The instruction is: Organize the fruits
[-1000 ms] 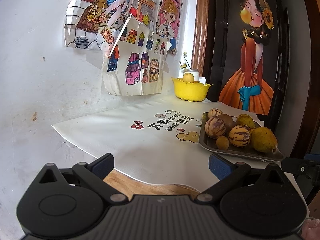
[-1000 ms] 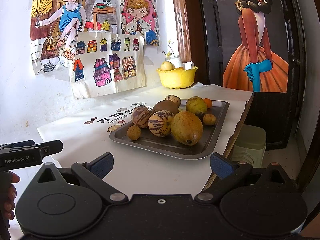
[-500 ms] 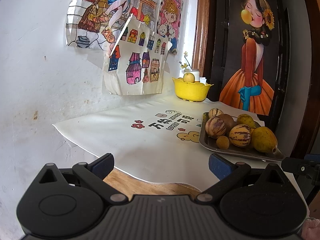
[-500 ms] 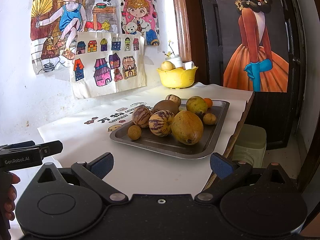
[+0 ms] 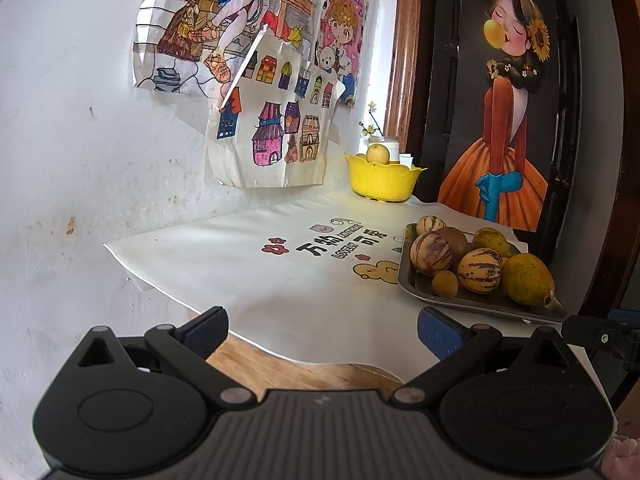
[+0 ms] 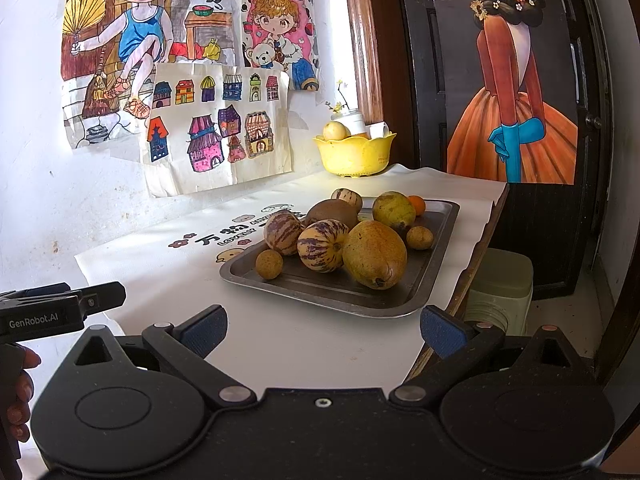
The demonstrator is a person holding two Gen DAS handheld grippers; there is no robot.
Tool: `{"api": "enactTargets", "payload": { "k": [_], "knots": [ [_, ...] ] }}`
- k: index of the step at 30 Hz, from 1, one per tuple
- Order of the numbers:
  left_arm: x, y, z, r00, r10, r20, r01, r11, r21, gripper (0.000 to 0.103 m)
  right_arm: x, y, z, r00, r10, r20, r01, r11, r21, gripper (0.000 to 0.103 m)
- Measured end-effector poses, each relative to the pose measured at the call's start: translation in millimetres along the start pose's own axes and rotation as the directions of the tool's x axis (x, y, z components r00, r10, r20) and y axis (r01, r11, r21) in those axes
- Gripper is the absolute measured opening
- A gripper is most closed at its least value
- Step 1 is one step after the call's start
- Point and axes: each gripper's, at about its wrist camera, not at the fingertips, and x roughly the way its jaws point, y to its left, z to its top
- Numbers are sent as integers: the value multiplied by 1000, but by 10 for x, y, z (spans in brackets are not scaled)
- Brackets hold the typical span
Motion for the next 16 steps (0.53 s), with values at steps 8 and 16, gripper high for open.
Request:
{"api": "enactTargets", "payload": {
  "k": [8,16],
  "knots": [
    [-31,-72,18,1000,18,-4,-18,1000,-5,103,-1,4,0,1000,0,1,0,1000,0,102],
    [-58,-88,6,1000,24,-3,-24,1000,-12,103,0,8,0,1000,-1,1,1,1000,0,102]
  ]
}}
